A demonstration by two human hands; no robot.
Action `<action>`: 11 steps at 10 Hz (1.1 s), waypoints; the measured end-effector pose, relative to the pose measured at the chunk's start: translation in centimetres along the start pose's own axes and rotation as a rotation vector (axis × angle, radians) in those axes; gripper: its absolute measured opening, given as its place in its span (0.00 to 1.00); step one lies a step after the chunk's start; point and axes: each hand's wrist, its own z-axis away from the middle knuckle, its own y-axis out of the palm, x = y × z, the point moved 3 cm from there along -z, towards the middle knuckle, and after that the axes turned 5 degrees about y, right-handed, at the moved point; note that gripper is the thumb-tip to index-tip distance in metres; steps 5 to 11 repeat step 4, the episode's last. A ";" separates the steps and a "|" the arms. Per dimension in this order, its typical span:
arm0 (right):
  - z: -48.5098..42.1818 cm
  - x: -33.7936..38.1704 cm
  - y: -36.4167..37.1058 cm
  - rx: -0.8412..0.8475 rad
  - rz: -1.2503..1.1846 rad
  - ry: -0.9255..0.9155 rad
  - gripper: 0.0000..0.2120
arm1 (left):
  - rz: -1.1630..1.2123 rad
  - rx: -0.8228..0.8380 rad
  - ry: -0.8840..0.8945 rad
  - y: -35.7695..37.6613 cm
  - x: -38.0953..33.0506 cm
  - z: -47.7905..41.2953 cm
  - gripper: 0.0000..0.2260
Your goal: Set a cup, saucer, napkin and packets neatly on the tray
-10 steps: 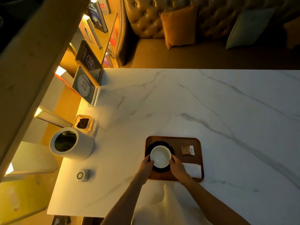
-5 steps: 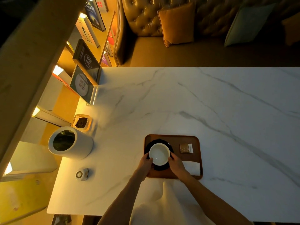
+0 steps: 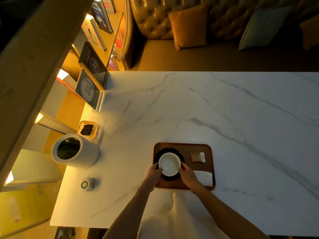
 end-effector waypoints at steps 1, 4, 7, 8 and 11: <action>0.3 0.2 -0.2 0.025 -0.020 0.016 0.21 | 0.009 0.006 -0.015 0.0 -0.2 0.4 0.22; 1.4 0.5 -5.2 -0.166 0.108 -0.087 0.21 | -0.411 -0.179 0.164 -2.0 -2.8 1.7 0.18; 1.4 0.5 -5.2 -0.166 0.108 -0.087 0.21 | -0.411 -0.179 0.164 -2.0 -2.8 1.7 0.18; 1.4 0.5 -5.2 -0.166 0.108 -0.087 0.21 | -0.411 -0.179 0.164 -2.0 -2.8 1.7 0.18; 1.4 0.5 -5.2 -0.166 0.108 -0.087 0.21 | -0.411 -0.179 0.164 -2.0 -2.8 1.7 0.18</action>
